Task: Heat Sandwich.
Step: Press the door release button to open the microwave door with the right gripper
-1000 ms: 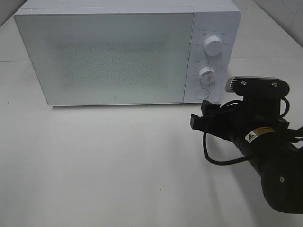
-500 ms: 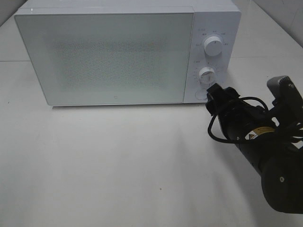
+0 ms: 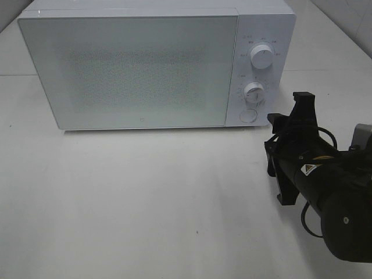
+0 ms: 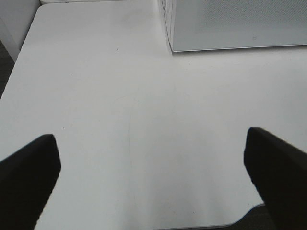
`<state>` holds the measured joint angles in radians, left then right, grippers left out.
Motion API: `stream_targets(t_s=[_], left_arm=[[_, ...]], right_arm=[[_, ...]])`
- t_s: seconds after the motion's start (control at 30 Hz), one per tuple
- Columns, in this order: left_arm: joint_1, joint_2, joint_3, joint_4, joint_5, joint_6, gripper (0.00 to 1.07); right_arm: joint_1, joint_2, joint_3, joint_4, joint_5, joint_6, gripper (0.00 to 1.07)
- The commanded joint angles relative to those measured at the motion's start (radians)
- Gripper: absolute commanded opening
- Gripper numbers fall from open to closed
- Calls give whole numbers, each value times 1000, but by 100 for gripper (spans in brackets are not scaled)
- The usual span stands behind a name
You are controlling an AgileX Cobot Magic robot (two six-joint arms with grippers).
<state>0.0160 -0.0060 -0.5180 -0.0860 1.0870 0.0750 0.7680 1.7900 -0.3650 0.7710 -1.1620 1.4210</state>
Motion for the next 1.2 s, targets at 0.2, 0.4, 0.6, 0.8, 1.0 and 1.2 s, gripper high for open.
stream_targets(t_s=[0.2,0.4,0.6,0.8,1.0,1.2], left_arm=[[1,-14,-1,-9,-15,-3,100],[1,-14,-1,-9,-15,-3,100],[1,-14,-1,-9,-15,-3,100],[1,-14,-1,-9,-15,-3,100],[1,-14,-1,-9,-15,-3,100],[1,-14,-1,-9,-15,-3,100]], right_arm=[[0,-4,-11,-8,39,10,0],[0,-4,-11,-8,46,9,0],[-16,6,-16,-19,72,9,0],[-73,41,-70,-126,116,10,0],[-113,70,-120,-157,144,10,0],[-169,135,-214,-215,202,10,0]])
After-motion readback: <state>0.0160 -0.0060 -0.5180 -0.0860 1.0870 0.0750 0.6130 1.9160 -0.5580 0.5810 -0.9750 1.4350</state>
